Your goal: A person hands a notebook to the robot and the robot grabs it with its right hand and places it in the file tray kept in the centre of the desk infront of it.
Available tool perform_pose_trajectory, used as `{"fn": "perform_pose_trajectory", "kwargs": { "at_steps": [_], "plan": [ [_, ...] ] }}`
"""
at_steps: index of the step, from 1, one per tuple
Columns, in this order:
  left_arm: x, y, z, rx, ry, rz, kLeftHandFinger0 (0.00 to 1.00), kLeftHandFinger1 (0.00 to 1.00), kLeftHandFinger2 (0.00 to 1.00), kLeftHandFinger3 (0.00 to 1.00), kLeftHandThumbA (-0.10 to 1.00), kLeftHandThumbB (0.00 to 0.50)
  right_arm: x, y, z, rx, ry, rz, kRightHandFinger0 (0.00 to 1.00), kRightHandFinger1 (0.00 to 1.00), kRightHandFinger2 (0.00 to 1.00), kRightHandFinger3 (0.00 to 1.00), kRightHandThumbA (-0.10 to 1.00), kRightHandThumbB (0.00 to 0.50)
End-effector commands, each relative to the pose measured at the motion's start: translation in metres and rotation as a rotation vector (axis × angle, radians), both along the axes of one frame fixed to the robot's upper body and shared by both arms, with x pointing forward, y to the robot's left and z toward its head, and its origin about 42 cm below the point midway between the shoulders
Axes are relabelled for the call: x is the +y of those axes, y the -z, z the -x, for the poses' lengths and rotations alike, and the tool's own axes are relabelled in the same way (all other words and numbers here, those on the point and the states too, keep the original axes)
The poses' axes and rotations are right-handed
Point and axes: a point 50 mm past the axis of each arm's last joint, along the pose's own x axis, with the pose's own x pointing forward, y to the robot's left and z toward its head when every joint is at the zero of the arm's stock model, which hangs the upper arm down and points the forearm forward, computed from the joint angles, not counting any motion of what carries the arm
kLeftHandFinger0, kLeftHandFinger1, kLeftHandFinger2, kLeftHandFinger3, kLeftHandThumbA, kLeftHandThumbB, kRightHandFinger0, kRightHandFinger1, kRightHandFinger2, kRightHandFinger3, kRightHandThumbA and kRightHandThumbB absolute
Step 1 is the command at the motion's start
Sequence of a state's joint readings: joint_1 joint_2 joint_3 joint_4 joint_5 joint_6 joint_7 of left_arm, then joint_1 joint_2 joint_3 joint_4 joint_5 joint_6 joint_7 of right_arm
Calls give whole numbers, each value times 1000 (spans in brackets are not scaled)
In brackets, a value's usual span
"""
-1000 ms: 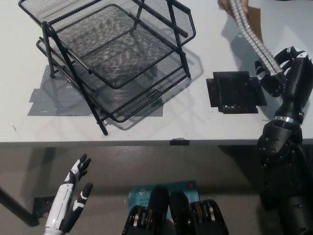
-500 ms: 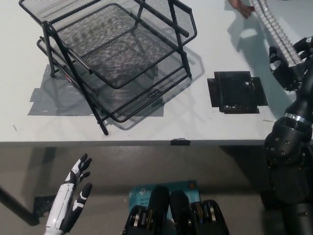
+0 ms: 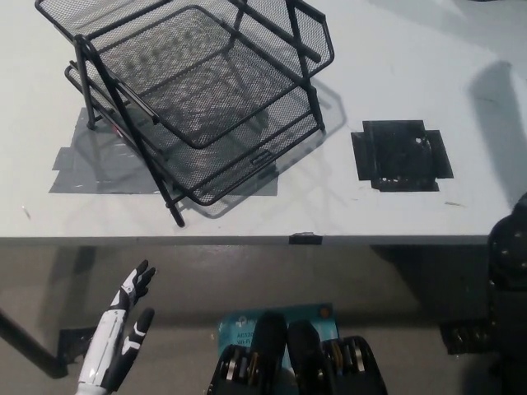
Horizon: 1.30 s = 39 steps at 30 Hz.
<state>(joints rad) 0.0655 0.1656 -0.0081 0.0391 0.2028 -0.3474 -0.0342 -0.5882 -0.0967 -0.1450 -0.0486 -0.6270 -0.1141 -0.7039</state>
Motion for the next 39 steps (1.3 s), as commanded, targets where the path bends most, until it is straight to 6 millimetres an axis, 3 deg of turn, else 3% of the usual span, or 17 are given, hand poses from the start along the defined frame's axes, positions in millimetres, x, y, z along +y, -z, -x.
{"fn": "perform_pose_trajectory", "kwargs": {
  "at_steps": [1, 7, 9, 10, 13, 17, 18, 20, 24, 25, 27, 30, 32, 33, 35, 36, 39],
  "plan": [
    [3, -8, -2, -40, 42, -29, 990, 1000, 1000, 1000, 973, 260, 15, -85, 33, -296, -12, 192, 0, 0, 0, 0, 789, 0],
    [3, -8, -3, -43, 41, -30, 1000, 1000, 1000, 1000, 978, 255, 54, -95, 32, -305, -55, 485, 0, 0, 0, 0, 665, 0],
    [3, -9, -4, -44, 43, -32, 969, 1000, 1000, 1000, 990, 251, 63, -92, 24, -285, -70, 585, 0, 0, 0, 61, 650, 0],
    [3, -9, -4, -43, 43, -33, 968, 1000, 1000, 1000, 993, 250, 65, -91, 22, -277, -68, 606, 0, 0, 0, 54, 663, 0],
    [3, -9, -4, -49, 47, -42, 1000, 1000, 1000, 1000, 1000, 253, 75, -87, 9, -250, -62, 710, 0, 0, 0, 223, 751, 0],
    [2, -9, -3, -47, 46, -41, 989, 1000, 1000, 1000, 1000, 253, 90, -80, -12, -237, -59, 797, 0, 0, 0, 149, 722, 0],
    [3, -8, -4, -45, 49, -38, 987, 1000, 1000, 1000, 1000, 252, 92, -78, -16, -222, -57, 817, 0, 0, 0, 255, 739, 0],
    [3, -8, -4, -50, 53, -32, 1000, 1000, 1000, 1000, 1000, 243, 96, -74, -25, -202, -48, 842, 0, 0, 0, 325, 789, 0],
    [2, -7, -3, -48, 51, -30, 1000, 1000, 1000, 1000, 1000, 246, 102, -68, -35, -184, -16, 851, 0, 0, 0, 83, 851, 0],
    [2, -7, -3, -49, 52, -31, 1000, 1000, 1000, 1000, 1000, 246, 104, -66, -38, -183, -10, 855, 0, 0, 7, 121, 844, 0],
    [1, -6, -1, -47, 58, -31, 1000, 1000, 1000, 1000, 1000, 247, 108, -59, -43, -160, -11, 861, 0, 0, 17, 65, 790, 0],
    [2, -6, -1, -39, 69, -34, 1000, 1000, 1000, 1000, 1000, 255, 110, -48, -47, -115, -11, 878, 0, 0, 85, 23, 909, 0],
    [2, -6, -2, -46, 70, -38, 1000, 1000, 1000, 1000, 1000, 251, 112, -36, -51, -120, -23, 881, 0, 0, 115, 168, 838, 0],
    [2, -7, -2, -47, 71, -38, 1000, 1000, 1000, 1000, 1000, 251, 112, -35, -52, -120, -24, 880, 0, 0, 102, 178, 792, 0],
    [1, -7, -4, -45, 72, -30, 1000, 1000, 1000, 1000, 994, 257, 113, -30, -51, -107, -44, 868, 0, 0, 79, 401, 714, 0],
    [1, -7, -3, -41, 72, -28, 1000, 1000, 1000, 1000, 994, 259, 114, -28, -51, -102, -50, 867, 0, 0, 57, 456, 692, 0],
    [1, -7, -3, -38, 72, -26, 1000, 1000, 1000, 1000, 997, 266, 115, -22, -51, -103, -38, 879, 0, 0, 1, 374, 720, 0]
  ]
}}
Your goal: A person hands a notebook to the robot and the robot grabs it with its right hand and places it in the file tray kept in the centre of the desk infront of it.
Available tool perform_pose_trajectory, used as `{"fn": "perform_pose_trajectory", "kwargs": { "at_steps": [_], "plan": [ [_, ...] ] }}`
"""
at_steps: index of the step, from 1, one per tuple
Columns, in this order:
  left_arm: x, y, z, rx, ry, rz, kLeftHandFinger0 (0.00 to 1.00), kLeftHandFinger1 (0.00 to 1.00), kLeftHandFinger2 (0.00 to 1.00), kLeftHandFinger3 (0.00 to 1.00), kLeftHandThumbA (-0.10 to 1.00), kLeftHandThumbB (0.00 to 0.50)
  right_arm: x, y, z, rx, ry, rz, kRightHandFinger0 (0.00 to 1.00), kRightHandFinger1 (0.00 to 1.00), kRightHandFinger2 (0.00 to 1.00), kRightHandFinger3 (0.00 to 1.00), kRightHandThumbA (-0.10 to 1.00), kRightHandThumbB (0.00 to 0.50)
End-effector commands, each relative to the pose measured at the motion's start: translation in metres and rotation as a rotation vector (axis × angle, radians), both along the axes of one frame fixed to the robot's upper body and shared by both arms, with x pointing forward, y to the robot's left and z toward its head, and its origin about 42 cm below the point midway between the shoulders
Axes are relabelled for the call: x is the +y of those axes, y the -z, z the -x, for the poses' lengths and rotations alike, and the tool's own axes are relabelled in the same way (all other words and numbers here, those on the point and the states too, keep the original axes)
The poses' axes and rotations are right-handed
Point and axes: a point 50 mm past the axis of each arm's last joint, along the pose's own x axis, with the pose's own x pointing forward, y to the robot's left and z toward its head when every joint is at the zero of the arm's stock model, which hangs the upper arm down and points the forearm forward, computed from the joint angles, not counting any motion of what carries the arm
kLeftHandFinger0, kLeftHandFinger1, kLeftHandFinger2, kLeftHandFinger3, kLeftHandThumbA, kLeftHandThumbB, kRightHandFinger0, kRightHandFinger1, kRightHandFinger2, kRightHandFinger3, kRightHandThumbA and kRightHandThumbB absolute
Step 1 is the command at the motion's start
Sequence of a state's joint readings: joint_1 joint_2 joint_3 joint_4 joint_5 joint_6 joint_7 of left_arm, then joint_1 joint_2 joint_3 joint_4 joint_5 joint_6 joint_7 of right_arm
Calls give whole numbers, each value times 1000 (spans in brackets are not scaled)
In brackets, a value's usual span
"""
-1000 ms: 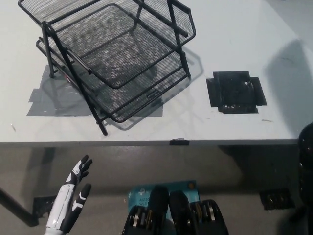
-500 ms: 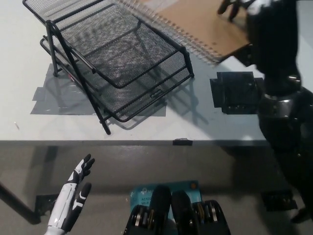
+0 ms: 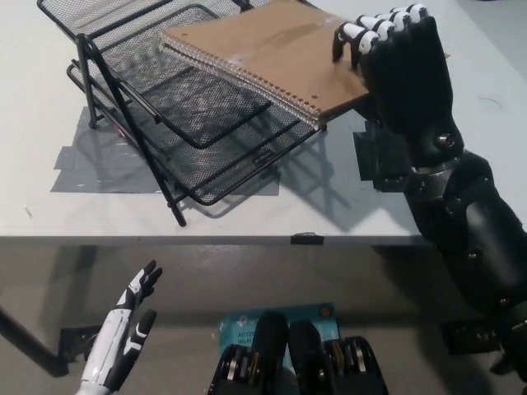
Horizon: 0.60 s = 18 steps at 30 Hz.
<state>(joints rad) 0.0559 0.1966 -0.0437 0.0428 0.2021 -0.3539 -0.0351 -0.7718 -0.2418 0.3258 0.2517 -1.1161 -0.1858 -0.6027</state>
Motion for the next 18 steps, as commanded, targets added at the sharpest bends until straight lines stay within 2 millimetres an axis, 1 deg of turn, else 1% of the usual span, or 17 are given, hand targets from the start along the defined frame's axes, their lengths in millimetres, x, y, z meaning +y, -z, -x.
{"fn": "perform_pose_trajectory", "kwargs": {
  "at_steps": [1, 2, 3, 4, 5, 6, 7, 8, 9, 10, 11, 12, 13, 14, 17, 18],
  "plan": [
    [1, -6, 0, -32, 32, 4, 1000, 1000, 1000, 1000, 1000, 273, 10, -26, 5, -173, -36, -47, 0, 0, 0, 314, 786, 0],
    [1, -6, 0, -30, 33, 6, 1000, 1000, 1000, 1000, 1000, 275, 11, -25, 6, -172, -38, -46, 0, 0, 0, 275, 795, 0],
    [1, -5, 0, -28, 33, 7, 1000, 1000, 1000, 1000, 1000, 275, 12, -24, 7, -172, -39, -46, 0, 0, 0, 271, 795, 0],
    [1, -5, 0, -29, 34, 9, 1000, 1000, 1000, 1000, 1000, 274, 13, -23, 8, -174, -44, -45, 0, 0, 2, 231, 792, 0],
    [1, -5, 0, -32, 35, 9, 1000, 1000, 1000, 1000, 1000, 267, 14, -23, 8, -176, -47, -42, 0, 0, 13, 280, 782, 0],
    [0, -5, 0, -33, 35, 8, 1000, 1000, 1000, 1000, 1000, 273, 16, -23, 9, -186, -53, -39, 0, 0, 9, 293, 728, 0],
    [0, -5, 0, -33, 34, 7, 1000, 1000, 1000, 1000, 1000, 273, 17, -23, 9, -191, -54, -38, 0, 0, 9, 293, 728, 0],
    [0, -6, 0, -34, 36, 7, 1000, 1000, 1000, 1000, 1000, 270, 19, -23, 10, -200, -54, -37, 0, 0, 14, 160, 593, 0],
    [0, -6, 0, -34, 36, 7, 1000, 1000, 1000, 1000, 1000, 270, 19, -23, 10, -200, -54, -37, 0, 0, 14, 160, 593, 0],
    [0, -6, 0, -35, 38, 2, 1000, 1000, 1000, 1000, 1000, 272, 23, -24, 11, -204, -67, -37, 0, 0, 38, 116, 619, 0],
    [0, -6, 0, -39, 40, -1, 998, 1000, 1000, 1000, 1000, 263, 26, -25, 13, -208, -71, -34, 0, 0, 51, 90, 683, 0],
    [0, -6, 0, -43, 44, -4, 975, 1000, 1000, 1000, 1000, 264, 30, -27, 14, -215, -75, -26, 0, 0, 82, 72, 736, 0],
    [0, -5, 0, -44, 45, -5, 975, 1000, 1000, 1000, 1000, 264, 31, -27, 14, -220, -76, -23, 0, 0, 82, 72, 736, 0],
    [0, -6, 0, -45, 47, -11, 962, 1000, 1000, 1000, 1000, 261, 34, -28, 14, -232, -86, -17, 0, 0, 109, 81, 731, 0],
    [0, -7, -1, -52, 57, -24, 944, 1000, 1000, 1000, 1000, 255, 41, -31, 13, -269, -102, 23, 0, 0, 101, 103, 746, 0],
    [1, -8, -2, -52, 59, -27, 941, 1000, 1000, 1000, 1000, 255, 45, -33, 13, -282, -108, 45, 0, 0, 102, 106, 822, 0]
  ]
}}
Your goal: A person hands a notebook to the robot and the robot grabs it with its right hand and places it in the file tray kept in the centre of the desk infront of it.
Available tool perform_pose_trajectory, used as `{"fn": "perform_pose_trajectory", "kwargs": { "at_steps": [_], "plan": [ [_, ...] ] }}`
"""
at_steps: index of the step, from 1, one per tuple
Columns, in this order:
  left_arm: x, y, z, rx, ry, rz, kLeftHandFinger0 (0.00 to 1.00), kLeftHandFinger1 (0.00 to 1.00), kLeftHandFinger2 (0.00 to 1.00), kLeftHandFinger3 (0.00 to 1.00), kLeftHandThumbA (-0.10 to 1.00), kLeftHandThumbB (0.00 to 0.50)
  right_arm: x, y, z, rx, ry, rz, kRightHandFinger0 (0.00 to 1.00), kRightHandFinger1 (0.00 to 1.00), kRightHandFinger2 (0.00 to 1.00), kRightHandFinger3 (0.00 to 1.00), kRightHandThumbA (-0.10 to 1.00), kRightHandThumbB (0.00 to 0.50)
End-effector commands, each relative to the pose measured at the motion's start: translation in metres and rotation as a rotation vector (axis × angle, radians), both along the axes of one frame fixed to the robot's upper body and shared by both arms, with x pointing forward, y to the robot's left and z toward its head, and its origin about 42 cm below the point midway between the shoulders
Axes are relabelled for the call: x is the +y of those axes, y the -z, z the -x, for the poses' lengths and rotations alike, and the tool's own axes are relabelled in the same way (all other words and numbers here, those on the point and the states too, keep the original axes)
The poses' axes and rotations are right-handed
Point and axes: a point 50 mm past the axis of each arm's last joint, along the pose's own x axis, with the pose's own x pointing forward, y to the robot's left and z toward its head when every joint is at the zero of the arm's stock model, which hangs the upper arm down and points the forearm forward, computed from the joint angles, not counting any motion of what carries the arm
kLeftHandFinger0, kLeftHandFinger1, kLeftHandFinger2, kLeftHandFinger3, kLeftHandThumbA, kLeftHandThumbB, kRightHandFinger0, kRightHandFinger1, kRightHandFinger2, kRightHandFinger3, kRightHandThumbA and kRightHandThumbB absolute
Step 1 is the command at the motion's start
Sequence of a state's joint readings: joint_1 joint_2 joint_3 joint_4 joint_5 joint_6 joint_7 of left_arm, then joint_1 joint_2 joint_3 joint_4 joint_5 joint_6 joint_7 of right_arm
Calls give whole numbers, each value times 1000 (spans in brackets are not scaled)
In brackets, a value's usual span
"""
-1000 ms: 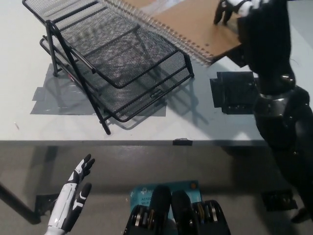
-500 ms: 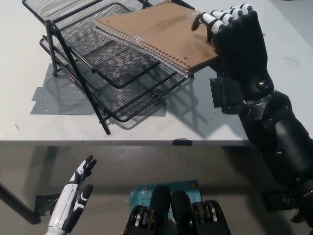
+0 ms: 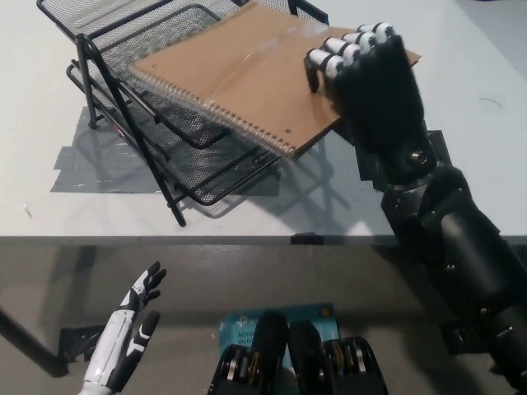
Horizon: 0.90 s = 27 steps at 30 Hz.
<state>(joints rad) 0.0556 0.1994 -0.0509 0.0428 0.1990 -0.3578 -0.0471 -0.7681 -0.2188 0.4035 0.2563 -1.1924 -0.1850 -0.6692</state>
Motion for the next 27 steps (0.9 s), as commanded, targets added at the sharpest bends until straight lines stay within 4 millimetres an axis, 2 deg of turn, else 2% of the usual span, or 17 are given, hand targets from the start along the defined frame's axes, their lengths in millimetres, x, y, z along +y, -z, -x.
{"fn": "perform_pose_trajectory", "kwargs": {
  "at_steps": [1, 3, 9, 11, 13, 14, 15, 18, 19, 21, 22, 23, 27],
  "plan": [
    [3, -8, -2, -51, 40, -28, 947, 1000, 1000, 1000, 1000, 263, 21, -45, 3, -222, -68, -9, 0, 0, 104, 95, 831, 0],
    [3, -8, -2, -41, 39, -24, 971, 1000, 1000, 1000, 1000, 276, 26, -46, 1, -222, -91, 5, 0, 0, 110, 71, 835, 0],
    [2, -8, -1, -42, 41, -9, 951, 1000, 1000, 1000, 1000, 243, 32, -45, -19, -227, -102, 50, 0, 0, 118, 46, 812, 0],
    [1, -8, -1, -46, 42, -18, 1000, 1000, 1000, 1000, 1000, 247, 31, -46, -26, -230, -82, 57, 0, 0, 105, 32, 814, 0],
    [1, -8, -2, -42, 40, -14, 1000, 1000, 1000, 1000, 1000, 250, 31, -48, -32, -227, -67, 57, 0, 0, 98, 32, 812, 0],
    [0, -7, -2, -46, 41, -9, 966, 1000, 1000, 1000, 1000, 246, 31, -49, -36, -229, -68, 47, 0, 0, 98, 40, 762, 0],
    [0, -7, -2, -47, 42, -8, 961, 1000, 1000, 1000, 1000, 245, 31, -49, -38, -229, -68, 42, 0, 0, 98, 41, 759, 0],
    [0, -8, -1, -45, 39, -12, 984, 1000, 1000, 1000, 1000, 247, 32, -52, -45, -215, -52, -3, 0, 0, 110, 49, 873, 0],
    [0, -8, -1, -44, 38, -14, 984, 1000, 1000, 1000, 1000, 248, 33, -53, -46, -212, -50, -13, 0, 0, 112, 49, 873, 0],
    [0, -8, -1, -40, 39, -9, 997, 1000, 1000, 1000, 1000, 251, 33, -55, -46, -197, -43, -41, 0, 0, 133, 66, 765, 0],
    [0, -8, -1, -38, 39, -6, 1000, 1000, 1000, 1000, 1000, 247, 34, -57, -46, -195, -39, -59, 0, 0, 129, 89, 745, 0],
    [0, -9, -1, -38, 39, -6, 1000, 1000, 1000, 1000, 1000, 247, 34, -58, -47, -195, -32, -83, 0, 0, 116, 175, 708, 0],
    [0, -8, 0, -42, 37, -12, 1000, 1000, 1000, 1000, 1000, 249, 33, -60, -49, -194, -16, -161, 0, 0, 26, 130, 691, 0]
  ]
}}
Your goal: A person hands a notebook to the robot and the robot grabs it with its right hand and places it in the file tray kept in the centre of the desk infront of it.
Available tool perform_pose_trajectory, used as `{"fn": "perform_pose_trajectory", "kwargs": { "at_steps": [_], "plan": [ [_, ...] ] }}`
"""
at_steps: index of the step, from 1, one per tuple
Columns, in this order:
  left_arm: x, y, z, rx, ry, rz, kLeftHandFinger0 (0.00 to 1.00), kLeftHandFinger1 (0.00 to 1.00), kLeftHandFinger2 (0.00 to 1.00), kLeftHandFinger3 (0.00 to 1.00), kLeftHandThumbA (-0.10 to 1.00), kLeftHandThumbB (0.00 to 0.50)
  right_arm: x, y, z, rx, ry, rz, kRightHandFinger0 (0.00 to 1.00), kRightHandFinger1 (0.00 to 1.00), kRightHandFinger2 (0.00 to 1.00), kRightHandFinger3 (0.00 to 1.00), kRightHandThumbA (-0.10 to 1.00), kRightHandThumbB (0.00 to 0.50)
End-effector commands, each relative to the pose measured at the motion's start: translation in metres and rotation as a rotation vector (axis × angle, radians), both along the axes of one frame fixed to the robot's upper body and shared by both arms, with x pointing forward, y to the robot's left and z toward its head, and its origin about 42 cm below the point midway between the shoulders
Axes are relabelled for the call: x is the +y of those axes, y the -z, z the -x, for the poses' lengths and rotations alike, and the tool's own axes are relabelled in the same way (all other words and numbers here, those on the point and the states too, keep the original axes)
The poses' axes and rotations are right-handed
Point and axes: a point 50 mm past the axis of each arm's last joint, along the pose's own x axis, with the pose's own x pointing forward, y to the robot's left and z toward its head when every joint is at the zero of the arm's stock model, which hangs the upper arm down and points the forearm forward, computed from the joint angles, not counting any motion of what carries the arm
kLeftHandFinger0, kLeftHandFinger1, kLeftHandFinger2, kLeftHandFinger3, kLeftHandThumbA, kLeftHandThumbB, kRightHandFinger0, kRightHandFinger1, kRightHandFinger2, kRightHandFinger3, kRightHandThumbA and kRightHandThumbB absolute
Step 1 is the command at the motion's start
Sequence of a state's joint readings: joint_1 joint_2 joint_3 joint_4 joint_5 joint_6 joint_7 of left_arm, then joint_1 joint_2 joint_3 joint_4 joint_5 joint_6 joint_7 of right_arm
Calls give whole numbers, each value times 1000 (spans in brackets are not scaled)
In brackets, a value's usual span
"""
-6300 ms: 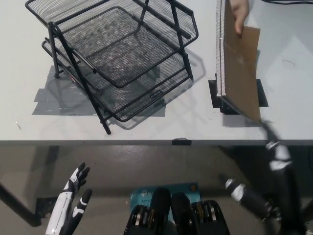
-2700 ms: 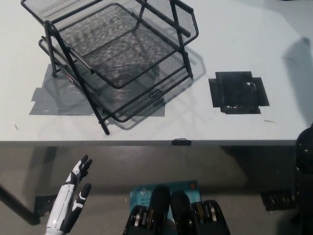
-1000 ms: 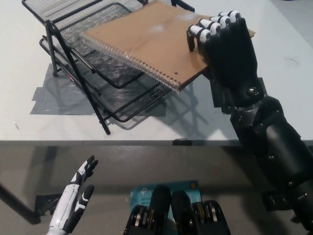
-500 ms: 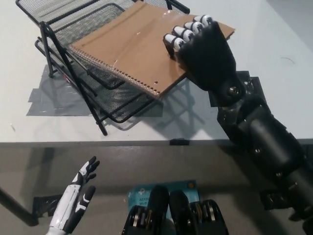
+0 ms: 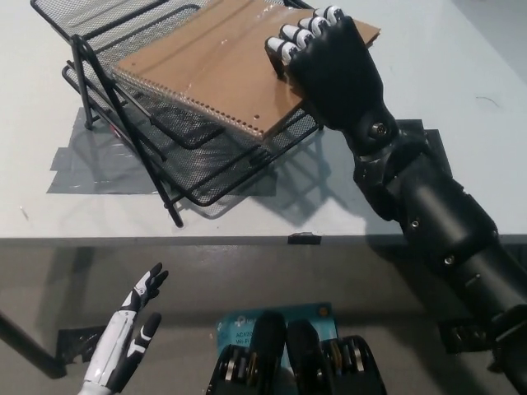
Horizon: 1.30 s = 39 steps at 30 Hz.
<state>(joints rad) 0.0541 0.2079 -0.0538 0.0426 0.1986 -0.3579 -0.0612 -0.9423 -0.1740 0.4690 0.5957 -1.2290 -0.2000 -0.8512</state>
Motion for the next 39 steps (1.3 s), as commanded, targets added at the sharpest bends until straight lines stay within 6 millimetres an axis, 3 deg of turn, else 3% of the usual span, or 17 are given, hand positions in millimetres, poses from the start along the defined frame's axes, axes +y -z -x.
{"fn": "perform_pose_trajectory", "kwargs": {
  "at_steps": [1, 4, 5, 7, 9, 11, 12, 17, 19, 20, 21, 22, 25, 28, 31, 34, 39],
  "plan": [
    [-1, -7, 1, -47, 21, -1, 1000, 1000, 1000, 1000, 1000, 240, 9, -60, -3, -159, -8, -266, 0, 0, 17, 173, 687, 0],
    [-1, -7, 2, -46, 24, -5, 1000, 1000, 1000, 1000, 1000, 239, 8, -61, -4, -153, 19, -329, 0, 0, 2, 118, 693, 0],
    [-1, -6, 1, -45, 24, -4, 1000, 1000, 1000, 1000, 1000, 241, 8, -62, -4, -148, 21, -340, 0, 0, 0, 255, 684, 0],
    [-1, -6, 2, -42, 23, 0, 999, 1000, 1000, 1000, 1000, 241, 8, -61, -4, -140, 28, -375, 0, 0, 0, 324, 683, 0],
    [-1, -5, 3, -44, 22, 5, 990, 1000, 1000, 1000, 1000, 239, 10, -59, -3, -135, 29, -411, 0, 0, 0, 174, 684, 0],
    [-1, -5, 3, -47, 21, 0, 995, 1000, 1000, 1000, 1000, 243, 11, -56, -3, -121, 30, -435, 0, 0, 9, 377, 664, 0],
    [-1, -5, 2, -53, 20, -3, 1000, 1000, 1000, 1000, 1000, 248, 13, -52, -4, -101, 42, -463, 0, 0, 2, 164, 672, 0],
    [-3, -7, 2, -46, 13, 7, 960, 988, 1000, 1000, 1000, 263, 14, -44, -9, -60, 53, -488, 0, 0, 82, 16, 862, 0],
    [-3, -7, 1, -44, 10, 11, 967, 988, 1000, 1000, 1000, 273, 15, -41, -11, -58, 55, -483, 0, 0, 97, 48, 870, 0],
    [-3, -7, 1, -40, 7, 12, 986, 994, 1000, 1000, 1000, 280, 15, -38, -12, -62, 50, -475, 0, 0, 105, 281, 815, 0],
    [-4, -8, 0, -37, 5, 13, 1000, 999, 1000, 1000, 1000, 277, 16, -31, -14, -62, 45, -449, 0, 0, 90, 294, 712, 0],
    [-4, -8, 0, -37, 5, 14, 1000, 999, 1000, 1000, 1000, 278, 16, -26, -16, -62, 48, -427, 0, 0, 65, 203, 626, 0],
    [-4, -9, 0, -45, 7, 19, 1000, 994, 995, 1000, 1000, 259, 19, -14, -21, -29, 70, -341, 0, 0, 84, 5, 634, 0],
    [-3, -9, -2, -54, 12, 24, 988, 972, 985, 1000, 1000, 255, 26, -4, -22, 4, 45, -281, 0, 0, 80, 129, 619, 0],
    [-3, -9, -4, -56, 12, 27, 987, 966, 976, 1000, 1000, 260, 38, 8, -21, 32, 25, -193, 0, 0, 48, 3, 641, 0],
    [-3, -10, -2, -54, 8, 28, 977, 961, 968, 1000, 1000, 253, 51, 21, -18, 30, 5, -122, 0, 0, 49, 18, 681, 0],
    [-5, -11, -4, -59, 16, 17, 963, 954, 956, 1000, 1000, 245, 75, 26, -13, 11, -56, -47, 0, 0, 19, 17, 543, 0]
  ]
}}
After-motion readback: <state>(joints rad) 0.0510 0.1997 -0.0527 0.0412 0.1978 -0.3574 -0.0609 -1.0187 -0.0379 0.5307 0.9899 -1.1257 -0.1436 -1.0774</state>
